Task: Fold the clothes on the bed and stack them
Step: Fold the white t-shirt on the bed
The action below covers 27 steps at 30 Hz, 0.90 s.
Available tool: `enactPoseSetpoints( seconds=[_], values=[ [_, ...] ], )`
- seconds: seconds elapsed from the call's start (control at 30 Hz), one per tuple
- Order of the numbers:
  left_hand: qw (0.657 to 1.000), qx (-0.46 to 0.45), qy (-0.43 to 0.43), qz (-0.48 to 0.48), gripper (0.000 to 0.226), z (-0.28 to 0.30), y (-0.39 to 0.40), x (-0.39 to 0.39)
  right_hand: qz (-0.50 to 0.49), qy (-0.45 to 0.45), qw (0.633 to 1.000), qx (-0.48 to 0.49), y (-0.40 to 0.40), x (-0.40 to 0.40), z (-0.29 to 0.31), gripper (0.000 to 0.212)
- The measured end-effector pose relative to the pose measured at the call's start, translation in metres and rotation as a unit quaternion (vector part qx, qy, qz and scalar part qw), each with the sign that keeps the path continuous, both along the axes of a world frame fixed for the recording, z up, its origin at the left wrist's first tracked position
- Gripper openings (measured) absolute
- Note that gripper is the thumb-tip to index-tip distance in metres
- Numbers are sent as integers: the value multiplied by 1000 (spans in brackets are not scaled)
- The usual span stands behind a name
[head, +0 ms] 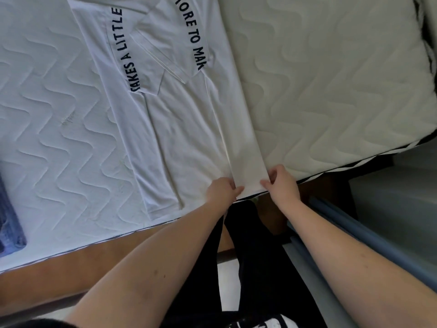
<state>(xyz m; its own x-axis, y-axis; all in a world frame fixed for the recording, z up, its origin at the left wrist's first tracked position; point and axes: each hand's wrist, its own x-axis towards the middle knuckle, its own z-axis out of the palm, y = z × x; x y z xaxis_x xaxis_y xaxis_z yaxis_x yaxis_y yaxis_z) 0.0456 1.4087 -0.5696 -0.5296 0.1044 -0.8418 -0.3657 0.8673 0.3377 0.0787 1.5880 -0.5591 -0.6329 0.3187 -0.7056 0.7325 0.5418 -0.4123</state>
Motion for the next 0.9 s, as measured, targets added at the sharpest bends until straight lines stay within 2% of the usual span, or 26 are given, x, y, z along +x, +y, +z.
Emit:
enactPoseSetpoints(
  seconds=[0.07, 0.17, 0.23, 0.3, 0.4, 0.5, 0.57, 0.67, 0.77, 0.9],
  values=[
    [1000, -7, 27, -9, 31, 2, -11, -1, 28, 48, 998, -6, -4, 6, 4, 33],
    [998, -8, 68, -4, 27, 6, -37, 1, 182, 90, 979, 18, -9, 18, 6, 67],
    [995, -7, 100, 6, 25, 10, -61, 4, 295, 87, 948, 80, -12, 26, 3, 75],
    [990, -1, 141, 24, 21, 15, -89, 12, 332, 67, 935, 107, -15, 32, 1, 77],
    [976, -10, 207, 67, 10, 21, -133, 29, 321, 80, 938, 103, -17, 33, 2, 74],
    [957, -114, 254, 76, 16, 23, -172, 48, 291, 113, 948, 58, -17, 28, 4, 63],
    [952, -160, 235, 112, 25, 23, -190, 59, 278, 122, 952, 42, -16, 25, 5, 56],
    [962, -132, 190, 146, 37, 20, -204, 71, 344, 134, 925, 92, -15, 18, 8, 57],
    [976, -78, 169, 116, 46, 16, -208, 78, 389, 143, 892, 181, -19, 14, 11, 57],
    [976, -65, 192, 83, 45, 8, -212, 82, 450, 182, 848, 212, -22, 18, 9, 45]
  ],
)
